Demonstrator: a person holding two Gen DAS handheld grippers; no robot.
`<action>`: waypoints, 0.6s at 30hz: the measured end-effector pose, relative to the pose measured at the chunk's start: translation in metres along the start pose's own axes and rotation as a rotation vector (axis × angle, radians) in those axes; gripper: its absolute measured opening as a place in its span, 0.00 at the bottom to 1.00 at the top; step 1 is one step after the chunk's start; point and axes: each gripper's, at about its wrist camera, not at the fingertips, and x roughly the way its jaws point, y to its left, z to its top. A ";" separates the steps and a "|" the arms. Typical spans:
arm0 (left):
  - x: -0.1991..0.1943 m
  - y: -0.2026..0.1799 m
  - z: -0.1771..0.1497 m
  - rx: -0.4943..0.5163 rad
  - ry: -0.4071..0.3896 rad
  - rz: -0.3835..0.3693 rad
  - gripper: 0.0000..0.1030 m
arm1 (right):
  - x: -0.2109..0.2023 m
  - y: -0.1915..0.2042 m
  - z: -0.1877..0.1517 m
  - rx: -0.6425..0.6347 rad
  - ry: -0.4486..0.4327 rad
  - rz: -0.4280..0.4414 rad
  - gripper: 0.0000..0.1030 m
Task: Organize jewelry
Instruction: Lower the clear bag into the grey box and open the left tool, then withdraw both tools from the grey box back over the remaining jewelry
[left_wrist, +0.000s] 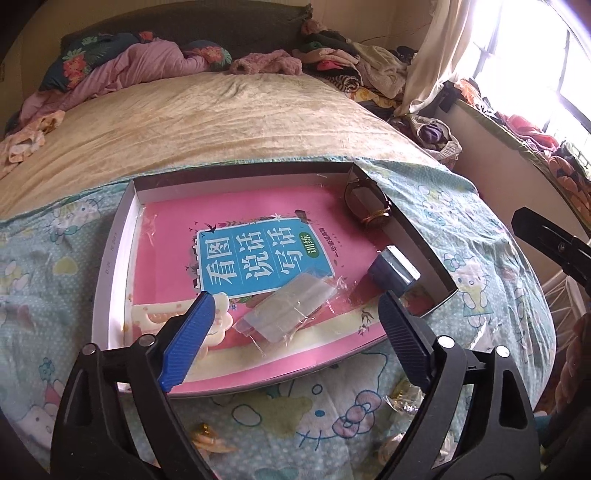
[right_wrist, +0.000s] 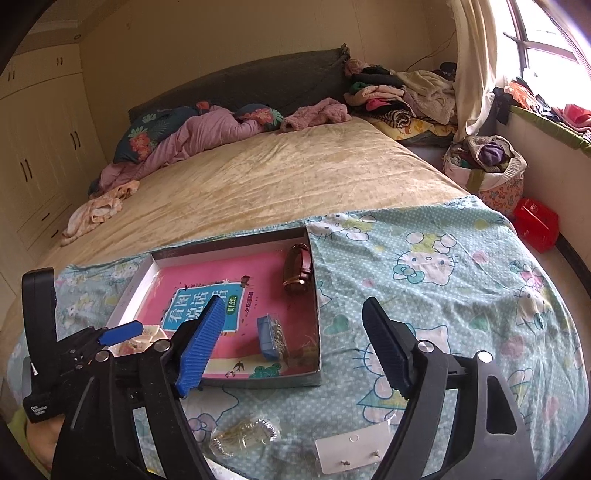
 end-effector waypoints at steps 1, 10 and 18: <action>-0.004 0.000 0.001 -0.002 -0.007 0.002 0.88 | -0.004 -0.001 0.000 0.005 -0.004 0.005 0.74; -0.044 0.000 0.004 -0.027 -0.070 -0.001 0.91 | -0.037 0.000 0.003 0.010 -0.045 0.019 0.75; -0.077 0.001 0.005 -0.033 -0.121 -0.010 0.91 | -0.063 0.009 0.002 -0.004 -0.083 0.037 0.85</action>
